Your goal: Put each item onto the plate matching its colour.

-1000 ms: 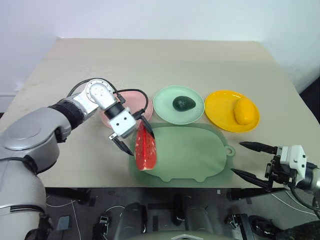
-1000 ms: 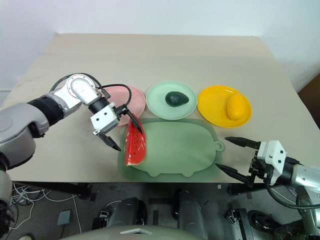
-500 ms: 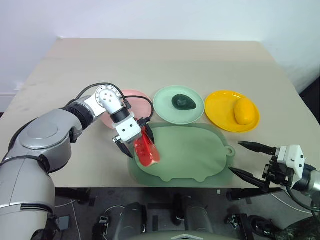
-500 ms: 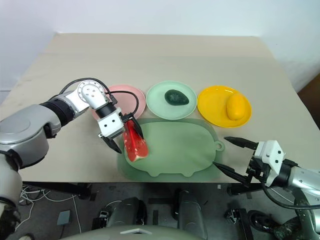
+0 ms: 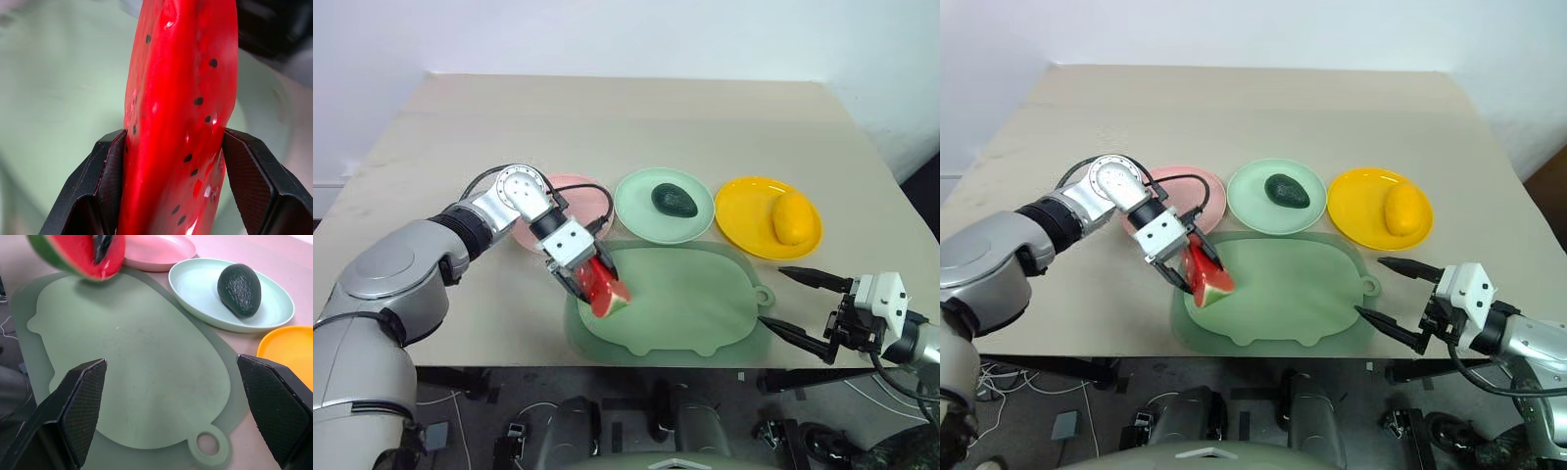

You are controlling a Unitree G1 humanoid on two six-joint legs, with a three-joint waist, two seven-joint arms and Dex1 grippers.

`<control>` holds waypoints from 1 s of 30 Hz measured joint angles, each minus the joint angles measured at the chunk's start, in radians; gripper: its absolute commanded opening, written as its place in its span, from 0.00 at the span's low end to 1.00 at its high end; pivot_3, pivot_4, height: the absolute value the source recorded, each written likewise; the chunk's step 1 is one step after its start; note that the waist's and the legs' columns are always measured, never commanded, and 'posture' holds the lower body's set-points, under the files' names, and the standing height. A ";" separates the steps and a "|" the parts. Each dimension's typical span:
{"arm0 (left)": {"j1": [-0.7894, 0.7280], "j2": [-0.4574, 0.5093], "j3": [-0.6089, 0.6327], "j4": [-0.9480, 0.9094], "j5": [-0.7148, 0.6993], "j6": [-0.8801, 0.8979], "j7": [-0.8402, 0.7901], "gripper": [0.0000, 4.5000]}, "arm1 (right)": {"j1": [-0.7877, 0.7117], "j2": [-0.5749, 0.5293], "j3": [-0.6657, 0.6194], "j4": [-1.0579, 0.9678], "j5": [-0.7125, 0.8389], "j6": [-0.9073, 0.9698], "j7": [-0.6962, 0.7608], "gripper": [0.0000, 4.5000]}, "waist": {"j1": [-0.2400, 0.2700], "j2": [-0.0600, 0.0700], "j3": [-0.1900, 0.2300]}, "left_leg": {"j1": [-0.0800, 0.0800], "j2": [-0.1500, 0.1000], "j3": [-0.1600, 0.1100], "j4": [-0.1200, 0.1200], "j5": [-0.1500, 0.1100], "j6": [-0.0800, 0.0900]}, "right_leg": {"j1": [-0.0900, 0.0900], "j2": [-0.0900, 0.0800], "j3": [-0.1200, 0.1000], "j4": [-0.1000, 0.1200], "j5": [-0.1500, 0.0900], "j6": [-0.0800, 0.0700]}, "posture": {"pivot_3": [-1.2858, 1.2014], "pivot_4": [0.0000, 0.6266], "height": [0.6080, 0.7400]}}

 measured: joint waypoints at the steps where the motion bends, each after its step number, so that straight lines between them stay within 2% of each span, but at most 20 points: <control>1: -0.001 0.001 0.035 -0.001 -0.016 0.035 0.000 0.60 | -0.002 0.000 0.002 0.002 0.000 0.000 0.000 1.00 | 0.000 0.000 0.000 | 0.000 0.000 0.000 0.000 0.000 0.000 | 0.000 0.000 0.000 0.000 0.000 0.000 | 0.52 0.24 0.95; 4: -0.009 -0.006 0.162 0.029 -0.037 0.151 0.000 0.60 | -0.020 0.000 0.019 0.012 0.000 0.005 0.001 1.00 | -0.002 0.000 0.000 | 0.000 0.000 0.000 0.000 0.000 0.000 | 0.000 0.000 0.000 0.000 0.000 0.000 | 0.52 0.24 0.95; 8: -0.032 -0.029 0.325 0.162 0.012 0.231 0.000 0.60 | -0.046 0.000 0.034 0.029 0.000 0.011 0.003 1.00 | -0.002 0.000 0.000 | 0.000 0.000 0.000 0.000 0.000 0.000 | 0.000 0.000 -0.001 0.000 0.000 0.000 | 0.52 0.24 0.95; 12: -0.037 -0.047 0.432 0.349 0.191 0.254 0.000 0.60 | -0.068 0.000 0.041 0.036 0.000 0.017 0.003 1.00 | -0.004 0.000 0.000 | 0.000 0.000 0.002 0.000 0.000 0.000 | 0.000 0.000 -0.001 0.000 0.000 0.001 | 0.52 0.24 0.95; 16: -0.037 -0.053 0.530 0.448 0.374 0.254 0.000 0.60 | -0.083 0.000 0.048 0.038 0.000 0.018 0.004 1.00 | -0.001 0.000 0.000 | -0.001 0.000 0.002 0.000 0.000 0.000 | 0.000 0.000 -0.002 0.000 0.000 0.001 | 0.52 0.24 0.95; 22: -0.028 -0.068 0.672 0.489 0.621 0.197 0.034 0.60 | -0.091 0.009 0.063 0.038 0.000 0.018 -0.001 1.00 | 0.000 0.000 0.000 | -0.001 0.000 0.002 0.001 0.000 0.000 | 0.001 0.000 -0.002 -0.001 0.001 0.001 | 0.52 0.24 0.95; 30: -0.016 -0.080 0.758 0.505 0.882 0.165 0.208 0.60 | -0.096 0.016 0.065 0.037 0.000 0.019 -0.015 1.00 | -0.004 0.000 0.000 | 0.000 0.000 0.003 0.000 0.000 0.000 | 0.001 0.000 -0.003 0.000 0.001 0.002 | 0.52 0.24 0.95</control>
